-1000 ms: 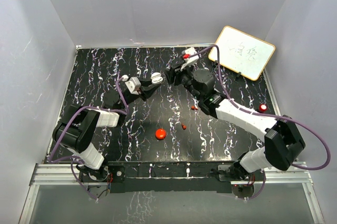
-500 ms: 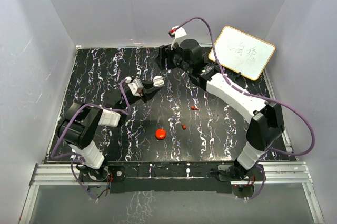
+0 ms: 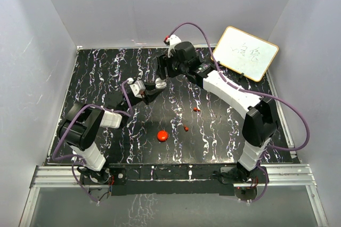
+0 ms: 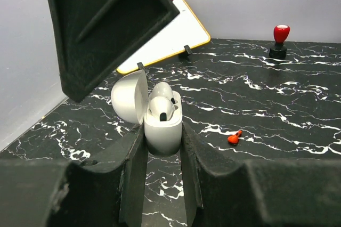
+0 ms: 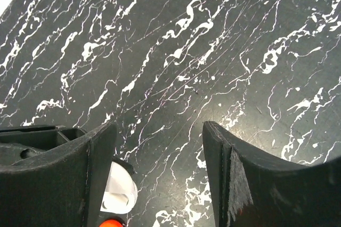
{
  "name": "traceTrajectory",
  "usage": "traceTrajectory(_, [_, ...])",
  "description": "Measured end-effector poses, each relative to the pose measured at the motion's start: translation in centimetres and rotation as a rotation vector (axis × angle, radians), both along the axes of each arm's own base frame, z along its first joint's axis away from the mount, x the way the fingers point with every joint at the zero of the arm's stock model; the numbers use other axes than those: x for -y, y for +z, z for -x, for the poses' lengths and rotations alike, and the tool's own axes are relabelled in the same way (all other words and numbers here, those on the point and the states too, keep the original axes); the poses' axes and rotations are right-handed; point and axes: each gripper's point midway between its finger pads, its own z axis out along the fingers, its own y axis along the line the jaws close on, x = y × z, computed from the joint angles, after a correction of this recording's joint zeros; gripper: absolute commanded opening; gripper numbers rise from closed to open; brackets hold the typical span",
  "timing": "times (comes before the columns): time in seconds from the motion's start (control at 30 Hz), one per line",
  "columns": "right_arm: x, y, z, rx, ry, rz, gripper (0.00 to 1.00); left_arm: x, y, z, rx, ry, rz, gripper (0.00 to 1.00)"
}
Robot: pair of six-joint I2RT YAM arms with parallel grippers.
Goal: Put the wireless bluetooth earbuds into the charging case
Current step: Close the charging case.
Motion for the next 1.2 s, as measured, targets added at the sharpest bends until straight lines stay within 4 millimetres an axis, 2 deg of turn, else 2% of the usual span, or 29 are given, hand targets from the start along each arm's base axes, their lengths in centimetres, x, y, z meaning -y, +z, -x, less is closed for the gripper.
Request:
traceTrajectory(0.17, [-0.1, -1.8, 0.4, -0.050, 0.016, 0.026, 0.63, 0.1, -0.7, 0.0, -0.017, -0.008, -0.010, 0.00])
traceTrajectory(0.3, [0.0, -2.2, 0.7, -0.070, 0.024, 0.035, 0.63, 0.2, -1.1, 0.0, -0.026, -0.011, -0.014, 0.00])
traceTrajectory(0.5, [0.0, -2.2, 0.9, -0.076, 0.031, 0.034, 0.63, 0.2, -1.2, -0.1, -0.030, -0.004, -0.013, 0.00])
traceTrajectory(0.77, [0.4, -1.1, 1.5, -0.067, 0.031, 0.027, 0.63, -0.1, -1.1, -0.8, -0.038, 0.037, -0.001, 0.00])
traceTrajectory(1.2, [0.6, -1.8, 1.7, -0.075, 0.029, 0.031, 0.63, 0.0, -1.6, -0.7, -0.060, 0.035, -0.010, 0.00])
